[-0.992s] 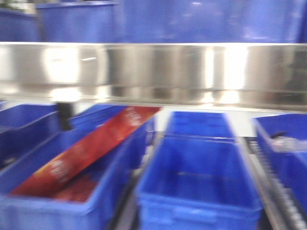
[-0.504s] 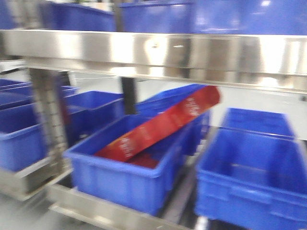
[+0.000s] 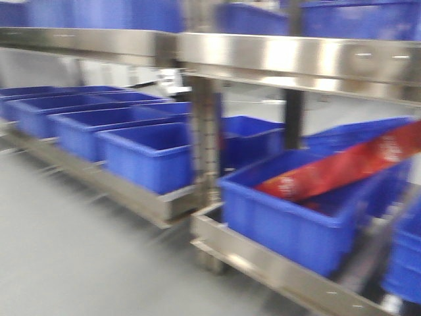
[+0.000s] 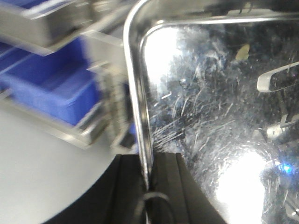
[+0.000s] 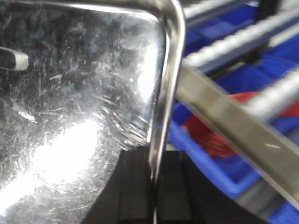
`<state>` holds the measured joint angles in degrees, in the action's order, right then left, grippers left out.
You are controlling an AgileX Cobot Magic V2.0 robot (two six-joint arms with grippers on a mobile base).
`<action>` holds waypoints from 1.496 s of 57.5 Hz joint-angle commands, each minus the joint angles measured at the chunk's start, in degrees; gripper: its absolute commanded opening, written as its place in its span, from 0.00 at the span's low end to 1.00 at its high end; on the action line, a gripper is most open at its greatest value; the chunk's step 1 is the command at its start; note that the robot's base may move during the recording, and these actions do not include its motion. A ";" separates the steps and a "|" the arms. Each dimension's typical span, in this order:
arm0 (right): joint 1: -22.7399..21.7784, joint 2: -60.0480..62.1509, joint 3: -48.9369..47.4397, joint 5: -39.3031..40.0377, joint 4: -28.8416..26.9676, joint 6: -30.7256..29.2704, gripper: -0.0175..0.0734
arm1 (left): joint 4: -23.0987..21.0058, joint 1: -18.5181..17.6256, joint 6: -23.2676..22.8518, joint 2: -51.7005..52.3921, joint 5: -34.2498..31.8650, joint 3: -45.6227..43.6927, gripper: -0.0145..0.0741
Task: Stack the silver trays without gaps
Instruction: 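Drive the base away from the shelf holding the tray in both grippers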
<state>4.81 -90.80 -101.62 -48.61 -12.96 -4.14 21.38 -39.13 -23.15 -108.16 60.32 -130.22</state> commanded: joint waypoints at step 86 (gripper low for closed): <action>0.02 0.68 -0.49 1.49 1.12 -1.64 0.11 | 1.46 0.14 0.24 1.03 -1.88 -0.83 0.16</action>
<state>4.81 -90.80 -101.62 -48.61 -12.96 -4.28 21.49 -39.13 -23.15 -108.16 60.55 -130.34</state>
